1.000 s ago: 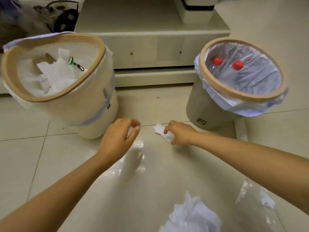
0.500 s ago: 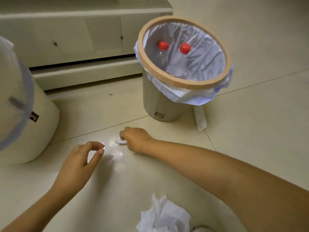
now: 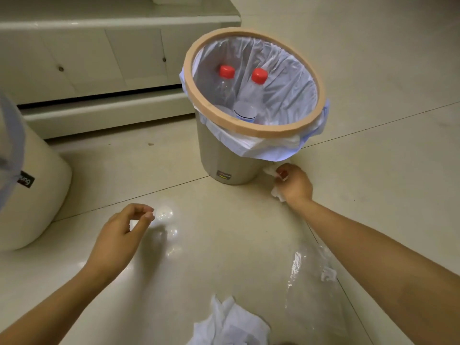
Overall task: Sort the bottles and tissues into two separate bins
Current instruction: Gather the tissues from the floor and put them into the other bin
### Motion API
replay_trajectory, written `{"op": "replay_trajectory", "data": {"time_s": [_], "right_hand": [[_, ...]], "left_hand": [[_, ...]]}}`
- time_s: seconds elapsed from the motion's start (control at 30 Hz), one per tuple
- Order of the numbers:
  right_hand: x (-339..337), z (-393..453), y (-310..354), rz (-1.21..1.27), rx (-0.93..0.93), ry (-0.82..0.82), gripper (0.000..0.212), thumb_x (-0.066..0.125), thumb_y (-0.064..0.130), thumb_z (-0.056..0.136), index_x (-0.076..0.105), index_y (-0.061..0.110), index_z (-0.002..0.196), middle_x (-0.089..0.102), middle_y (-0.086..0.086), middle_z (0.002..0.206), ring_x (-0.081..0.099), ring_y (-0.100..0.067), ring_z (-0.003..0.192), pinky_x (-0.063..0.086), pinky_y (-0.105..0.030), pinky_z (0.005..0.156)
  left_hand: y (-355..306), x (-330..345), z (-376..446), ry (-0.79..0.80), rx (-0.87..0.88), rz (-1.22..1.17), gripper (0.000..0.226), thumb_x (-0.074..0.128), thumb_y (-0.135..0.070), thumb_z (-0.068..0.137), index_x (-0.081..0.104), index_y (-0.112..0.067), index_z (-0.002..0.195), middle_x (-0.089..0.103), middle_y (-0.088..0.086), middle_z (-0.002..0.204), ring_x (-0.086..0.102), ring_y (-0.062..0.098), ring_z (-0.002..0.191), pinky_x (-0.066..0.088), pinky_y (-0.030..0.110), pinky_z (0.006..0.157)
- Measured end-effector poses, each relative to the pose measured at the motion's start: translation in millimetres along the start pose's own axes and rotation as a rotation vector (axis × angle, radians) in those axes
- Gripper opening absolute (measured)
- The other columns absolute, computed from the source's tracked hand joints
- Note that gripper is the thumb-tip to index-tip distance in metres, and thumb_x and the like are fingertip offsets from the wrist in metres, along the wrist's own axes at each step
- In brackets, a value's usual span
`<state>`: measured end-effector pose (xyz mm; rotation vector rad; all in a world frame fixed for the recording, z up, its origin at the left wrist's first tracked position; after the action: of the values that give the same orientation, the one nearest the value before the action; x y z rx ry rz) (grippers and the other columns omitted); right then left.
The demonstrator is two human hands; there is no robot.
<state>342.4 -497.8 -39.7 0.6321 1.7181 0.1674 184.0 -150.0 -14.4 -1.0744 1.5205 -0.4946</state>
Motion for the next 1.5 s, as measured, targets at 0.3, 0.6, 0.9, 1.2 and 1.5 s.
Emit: {"op": "replay_trajectory", "data": {"time_s": [0.3,0.6,0.9,1.2,1.5], "right_hand": [[1.4,7.7,-9.5,-0.064,0.064,0.071,0.021,0.064,0.013,0.075,0.070,0.023,0.093,0.068,-0.005,0.097,0.064,-0.021,0.086,0.049,-0.024,0.075],[14.0,-27.4,1.6,-0.084,-0.103,0.228,0.024,0.072,0.012,0.065,0.067,0.019,0.088,0.062,0.005,0.087,0.058,-0.014,0.077,0.041,-0.020,0.065],[21.9,-55.6,12.7,0.047,-0.296,0.578,0.018,0.078,0.013,0.072,0.065,0.022,0.081,0.052,0.007,0.067,0.045,-0.006,0.056,0.036,-0.010,0.051],[25.1,-58.4,15.2,0.071,-0.340,0.631,0.018,0.078,0.014,0.073,0.065,0.021,0.083,0.054,0.009,0.070,0.048,-0.004,0.058,0.040,-0.016,0.057],[17.4,-68.5,29.8,0.080,-0.375,0.606,0.016,0.079,0.014,0.073,0.066,0.019,0.082,0.053,0.012,0.065,0.046,-0.003,0.053,0.038,-0.014,0.055]], "left_hand": [[10.6,68.3,-42.6,0.367,-0.046,0.051,0.010,0.056,-0.027,0.093,0.060,-0.030,0.101,0.066,-0.011,0.097,0.061,0.009,0.089,0.049,0.026,0.079],[-2.3,121.5,-62.0,0.566,0.010,0.118,0.031,0.065,-0.023,0.086,0.055,-0.027,0.115,0.060,-0.010,0.106,0.059,0.011,0.099,0.047,0.026,0.087],[-59.4,241.4,-107.5,0.791,1.019,0.867,0.090,0.060,-0.037,0.087,-0.002,-0.031,0.151,-0.012,0.008,0.159,0.004,0.025,0.146,0.024,0.046,0.110],[-31.6,224.8,-84.7,0.717,1.268,1.206,0.057,0.045,-0.041,0.096,0.026,-0.028,0.148,0.018,0.007,0.158,0.025,0.027,0.141,0.028,0.046,0.109],[-32.5,193.9,-77.7,0.499,1.112,1.330,0.013,0.075,-0.024,0.060,0.064,-0.023,0.065,0.054,-0.005,0.056,0.046,0.011,0.045,0.035,0.023,0.052]]}}
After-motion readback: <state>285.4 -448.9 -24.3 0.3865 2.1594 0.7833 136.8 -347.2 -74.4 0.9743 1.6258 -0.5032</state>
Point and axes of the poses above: each hand's wrist, its own z-axis towards the middle knuckle, its own x-axis out of the palm, y = z × x, the point moved 1 cm from there along z, towards the middle knuckle
